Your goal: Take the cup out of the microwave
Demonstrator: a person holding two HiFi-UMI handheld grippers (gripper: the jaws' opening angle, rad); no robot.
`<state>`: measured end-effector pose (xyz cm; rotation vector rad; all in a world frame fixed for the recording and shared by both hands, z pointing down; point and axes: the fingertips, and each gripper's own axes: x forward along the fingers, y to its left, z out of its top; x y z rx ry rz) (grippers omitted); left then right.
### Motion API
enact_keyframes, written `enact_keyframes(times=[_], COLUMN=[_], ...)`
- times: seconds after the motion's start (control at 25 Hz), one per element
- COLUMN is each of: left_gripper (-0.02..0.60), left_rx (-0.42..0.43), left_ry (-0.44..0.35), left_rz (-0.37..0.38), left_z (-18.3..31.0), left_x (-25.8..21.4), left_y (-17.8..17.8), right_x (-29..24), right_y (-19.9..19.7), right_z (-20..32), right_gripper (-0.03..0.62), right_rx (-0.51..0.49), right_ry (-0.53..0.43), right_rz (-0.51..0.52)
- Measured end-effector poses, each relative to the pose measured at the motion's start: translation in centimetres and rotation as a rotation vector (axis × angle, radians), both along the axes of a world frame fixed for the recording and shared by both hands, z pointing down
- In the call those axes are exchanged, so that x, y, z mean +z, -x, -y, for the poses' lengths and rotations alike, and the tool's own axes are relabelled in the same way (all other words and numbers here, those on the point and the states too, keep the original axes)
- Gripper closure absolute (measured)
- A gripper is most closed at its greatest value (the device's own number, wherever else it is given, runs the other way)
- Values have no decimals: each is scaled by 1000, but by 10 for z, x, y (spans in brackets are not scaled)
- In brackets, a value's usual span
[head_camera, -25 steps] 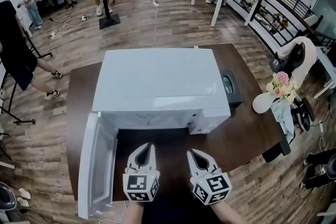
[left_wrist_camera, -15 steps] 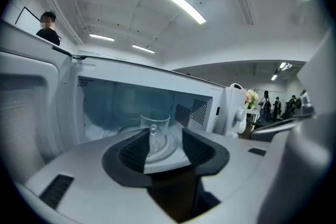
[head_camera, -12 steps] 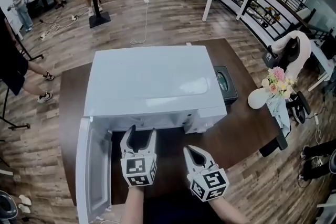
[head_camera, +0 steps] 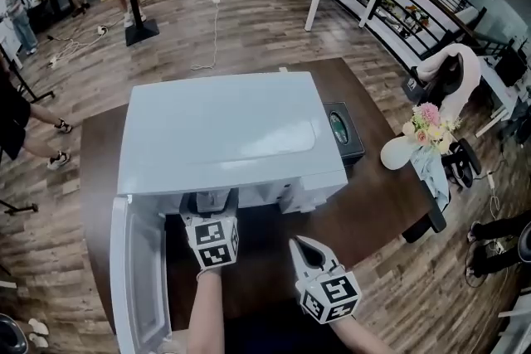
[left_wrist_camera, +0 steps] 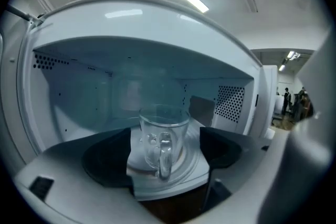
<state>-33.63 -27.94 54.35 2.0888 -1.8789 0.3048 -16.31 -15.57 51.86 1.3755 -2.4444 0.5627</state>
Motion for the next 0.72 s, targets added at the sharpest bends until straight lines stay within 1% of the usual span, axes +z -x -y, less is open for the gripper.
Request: enact_keyframes(times=[0.08, 0.24, 0.4, 0.52, 0.72], left_gripper=[195, 195, 195, 195, 196], left_rx=[2, 17, 10, 3, -2], left_ry=[6, 12, -12, -13, -37], left_rz=[14, 10, 12, 15, 3], left_z=[7, 22, 36, 47, 56], left_x=[4, 13, 11, 15, 14], left_y=[-1, -5, -5, -4, -5], right_x=[1, 2, 5, 8, 10], right_y=[-4, -8, -6, -3, 4], right_z=[0, 1, 2, 3, 6], right_gripper=[602, 602, 602, 602, 601], right_rx=[12, 22, 25, 19, 6], right_ry=[2, 7, 18, 27, 36], right_rz=[-8, -17, -18, -18, -15])
